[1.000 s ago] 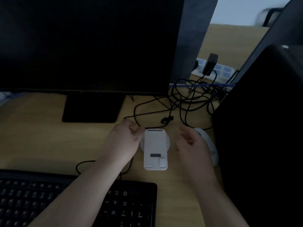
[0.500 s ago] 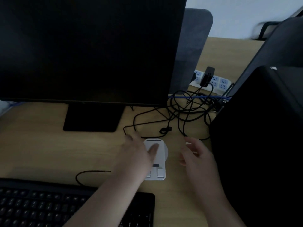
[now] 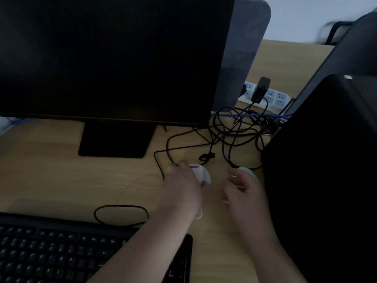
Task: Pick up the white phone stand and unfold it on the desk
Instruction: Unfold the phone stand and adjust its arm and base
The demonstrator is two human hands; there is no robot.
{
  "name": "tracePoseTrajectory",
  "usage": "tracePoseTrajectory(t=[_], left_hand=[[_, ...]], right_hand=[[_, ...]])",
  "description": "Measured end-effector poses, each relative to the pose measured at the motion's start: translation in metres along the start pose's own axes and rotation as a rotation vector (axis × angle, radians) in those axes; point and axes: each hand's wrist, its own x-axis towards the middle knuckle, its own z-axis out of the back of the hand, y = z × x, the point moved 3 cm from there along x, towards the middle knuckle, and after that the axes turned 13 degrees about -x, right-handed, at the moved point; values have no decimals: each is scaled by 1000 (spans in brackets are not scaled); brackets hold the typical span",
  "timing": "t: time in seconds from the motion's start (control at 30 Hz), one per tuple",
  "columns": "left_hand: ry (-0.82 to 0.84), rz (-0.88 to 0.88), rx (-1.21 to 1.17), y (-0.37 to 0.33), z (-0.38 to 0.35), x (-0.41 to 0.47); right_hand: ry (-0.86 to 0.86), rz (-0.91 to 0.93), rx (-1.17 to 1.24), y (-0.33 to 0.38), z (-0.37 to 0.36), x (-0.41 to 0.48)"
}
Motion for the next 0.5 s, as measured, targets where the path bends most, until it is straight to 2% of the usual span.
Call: tracePoseTrajectory(t=[0.07, 0.13, 0.23, 0.33, 0.5], left_hand=[[26, -52, -264, 16, 15, -1], [139, -76, -603, 31, 29, -5], [303, -54, -1056, 40, 43, -8], [370, -64, -1185, 40, 52, -7], [425, -142, -1198, 38, 60, -9]], right_hand=[[-1, 10, 11, 1, 1, 0], [32, 22, 26, 5, 1, -2], [192, 41, 100, 17, -5, -4], [304, 103, 149, 28, -14, -1], [441, 229, 214, 49, -23, 1]])
